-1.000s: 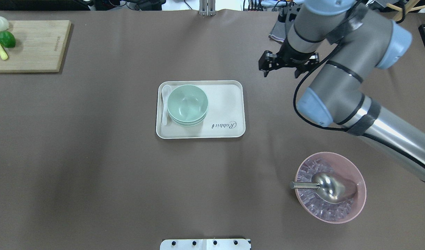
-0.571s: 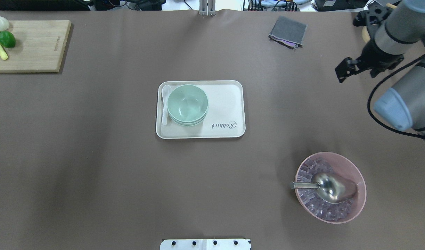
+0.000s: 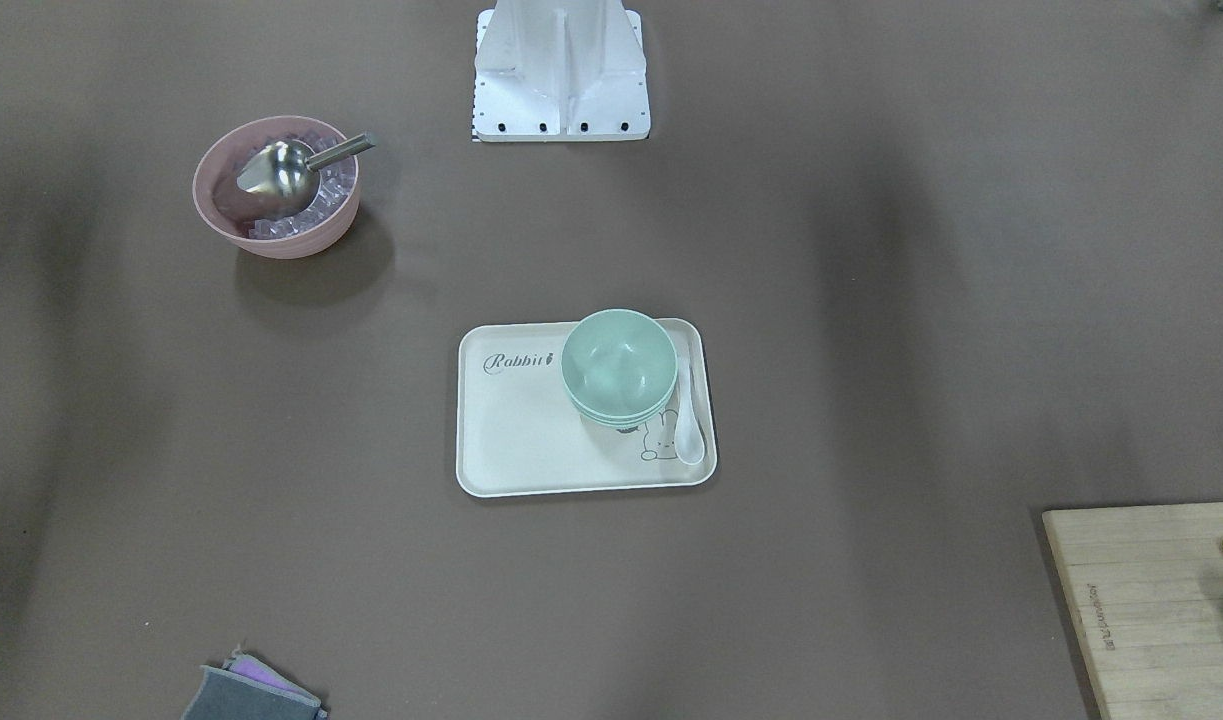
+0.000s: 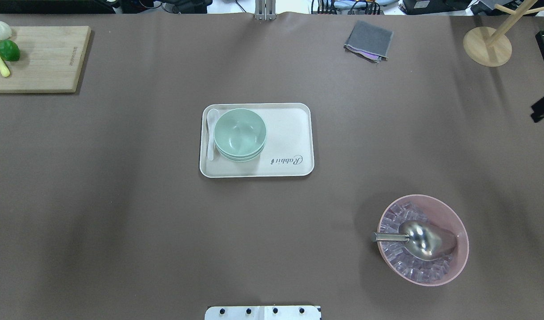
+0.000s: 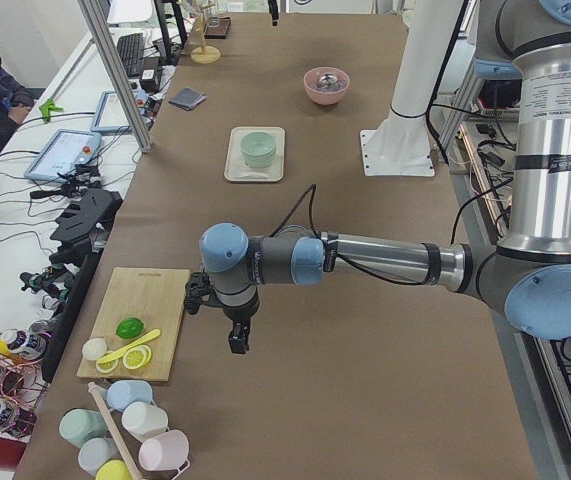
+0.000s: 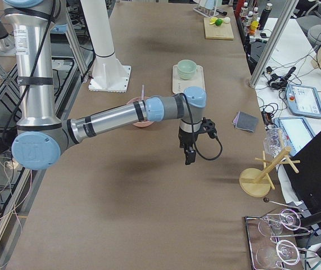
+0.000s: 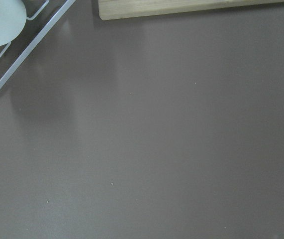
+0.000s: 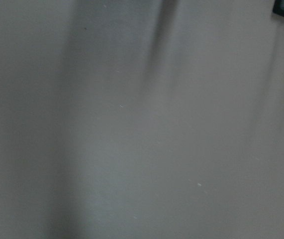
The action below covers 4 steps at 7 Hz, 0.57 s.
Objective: Stack green bowls together
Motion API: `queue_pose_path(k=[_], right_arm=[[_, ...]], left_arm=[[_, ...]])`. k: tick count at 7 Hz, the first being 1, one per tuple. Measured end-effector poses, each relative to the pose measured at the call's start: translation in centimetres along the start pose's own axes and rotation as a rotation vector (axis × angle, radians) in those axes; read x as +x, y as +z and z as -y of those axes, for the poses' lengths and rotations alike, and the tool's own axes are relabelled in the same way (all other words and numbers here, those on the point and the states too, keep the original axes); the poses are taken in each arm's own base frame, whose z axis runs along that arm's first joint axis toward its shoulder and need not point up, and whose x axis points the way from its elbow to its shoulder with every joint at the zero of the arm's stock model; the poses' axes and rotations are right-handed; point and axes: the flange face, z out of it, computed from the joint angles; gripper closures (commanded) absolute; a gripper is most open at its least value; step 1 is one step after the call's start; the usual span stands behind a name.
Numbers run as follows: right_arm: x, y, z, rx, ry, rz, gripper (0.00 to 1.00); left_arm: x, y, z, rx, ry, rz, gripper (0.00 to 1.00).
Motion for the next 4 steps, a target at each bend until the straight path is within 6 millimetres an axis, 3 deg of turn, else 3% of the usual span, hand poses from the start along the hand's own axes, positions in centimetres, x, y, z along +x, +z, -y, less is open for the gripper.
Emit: queue_pose_path(k=[1, 2, 4], right_arm=[[5.0, 0.8, -3.7, -0.020, 0.017, -0.002, 0.00], [8.4, 1.9, -7.5, -0.040, 0.066, 0.002, 0.00], [11.1, 4.2, -12.0, -0.082, 0.137, 0.018, 0.00]], left_arm=[[0.1, 0.0, 0.0, 0.001, 0.001, 0.000, 0.02], [0.1, -0.1, 0.1, 0.001, 0.002, -0.001, 0.02], [0.1, 0.0, 0.1, -0.001, 0.001, -0.001, 0.02]])
